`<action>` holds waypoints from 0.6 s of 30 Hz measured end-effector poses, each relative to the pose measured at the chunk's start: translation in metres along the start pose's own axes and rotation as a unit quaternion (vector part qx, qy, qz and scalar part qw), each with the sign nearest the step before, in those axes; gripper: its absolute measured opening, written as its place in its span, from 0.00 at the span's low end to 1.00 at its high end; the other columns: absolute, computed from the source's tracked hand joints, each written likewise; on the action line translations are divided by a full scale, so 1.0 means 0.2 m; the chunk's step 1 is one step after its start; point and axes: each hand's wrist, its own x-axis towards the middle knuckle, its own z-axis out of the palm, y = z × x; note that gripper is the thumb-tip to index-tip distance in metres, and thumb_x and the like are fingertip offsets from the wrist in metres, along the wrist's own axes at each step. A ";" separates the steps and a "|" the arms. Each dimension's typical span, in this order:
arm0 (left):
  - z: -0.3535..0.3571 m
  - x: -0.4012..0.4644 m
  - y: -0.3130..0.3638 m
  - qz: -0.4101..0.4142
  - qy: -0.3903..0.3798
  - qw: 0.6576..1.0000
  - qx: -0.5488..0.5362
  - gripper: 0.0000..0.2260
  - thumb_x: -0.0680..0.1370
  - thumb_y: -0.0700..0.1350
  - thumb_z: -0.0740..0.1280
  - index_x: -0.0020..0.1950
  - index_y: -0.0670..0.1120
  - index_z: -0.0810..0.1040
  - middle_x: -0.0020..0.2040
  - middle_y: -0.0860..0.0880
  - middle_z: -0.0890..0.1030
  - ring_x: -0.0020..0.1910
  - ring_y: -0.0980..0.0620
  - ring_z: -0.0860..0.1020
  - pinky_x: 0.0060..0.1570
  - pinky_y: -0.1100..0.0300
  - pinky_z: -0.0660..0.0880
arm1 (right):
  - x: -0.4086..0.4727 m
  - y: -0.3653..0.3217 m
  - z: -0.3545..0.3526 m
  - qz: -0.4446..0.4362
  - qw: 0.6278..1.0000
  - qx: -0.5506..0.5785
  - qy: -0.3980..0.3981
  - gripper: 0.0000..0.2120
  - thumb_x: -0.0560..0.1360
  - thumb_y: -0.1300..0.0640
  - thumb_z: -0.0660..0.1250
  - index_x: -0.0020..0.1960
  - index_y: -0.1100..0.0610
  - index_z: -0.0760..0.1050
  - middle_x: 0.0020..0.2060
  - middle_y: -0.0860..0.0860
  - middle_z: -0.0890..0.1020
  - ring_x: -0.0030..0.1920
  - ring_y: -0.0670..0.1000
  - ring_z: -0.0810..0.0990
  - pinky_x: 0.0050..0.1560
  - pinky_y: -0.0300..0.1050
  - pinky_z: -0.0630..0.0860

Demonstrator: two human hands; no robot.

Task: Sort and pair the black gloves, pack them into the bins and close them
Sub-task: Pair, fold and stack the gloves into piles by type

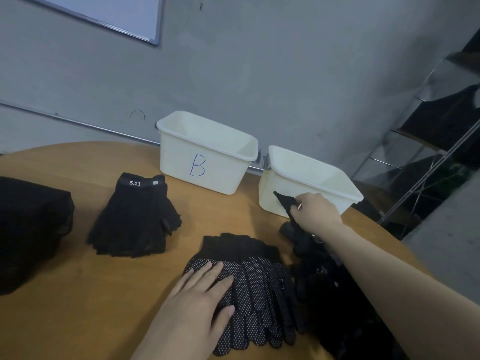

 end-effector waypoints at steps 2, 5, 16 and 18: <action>0.00 -0.02 -0.01 0.006 0.009 1.000 -0.011 0.26 0.85 0.64 0.51 0.83 0.64 0.51 0.82 0.64 0.40 0.78 0.65 0.34 0.73 0.65 0.29 | -0.02 0.01 -0.07 0.000 1.000 0.009 0.020 0.16 0.79 0.51 0.63 0.34 0.53 0.70 0.33 0.51 0.76 0.35 0.55 0.75 0.31 0.43 0.65; -0.01 -0.04 -0.01 0.008 0.018 1.000 -0.023 0.26 0.84 0.65 0.51 0.83 0.65 0.52 0.81 0.64 0.40 0.81 0.63 0.38 0.73 0.66 0.31 | -0.05 0.01 -0.16 -0.005 0.999 0.021 0.033 0.19 0.81 0.49 0.63 0.33 0.54 0.71 0.31 0.51 0.76 0.32 0.54 0.74 0.30 0.43 0.66; -0.09 -0.13 -0.03 0.035 0.145 0.989 -0.025 0.16 0.65 0.50 0.85 0.50 0.54 0.89 0.53 0.57 0.86 0.51 0.57 0.86 0.51 0.61 0.80 | -0.24 -0.12 -0.48 -0.073 0.954 0.253 0.142 0.23 0.82 0.51 0.65 0.37 0.68 0.72 0.30 0.61 0.77 0.33 0.60 0.76 0.36 0.49 0.71; -0.11 -0.15 -0.04 0.018 0.144 0.987 -0.069 0.12 0.75 0.49 0.77 0.58 0.56 0.86 0.59 0.62 0.82 0.58 0.61 0.82 0.59 0.64 0.77 | -0.29 -0.15 -0.52 -0.086 0.947 0.274 0.146 0.24 0.83 0.51 0.64 0.36 0.69 0.70 0.28 0.61 0.72 0.33 0.61 0.75 0.35 0.47 0.67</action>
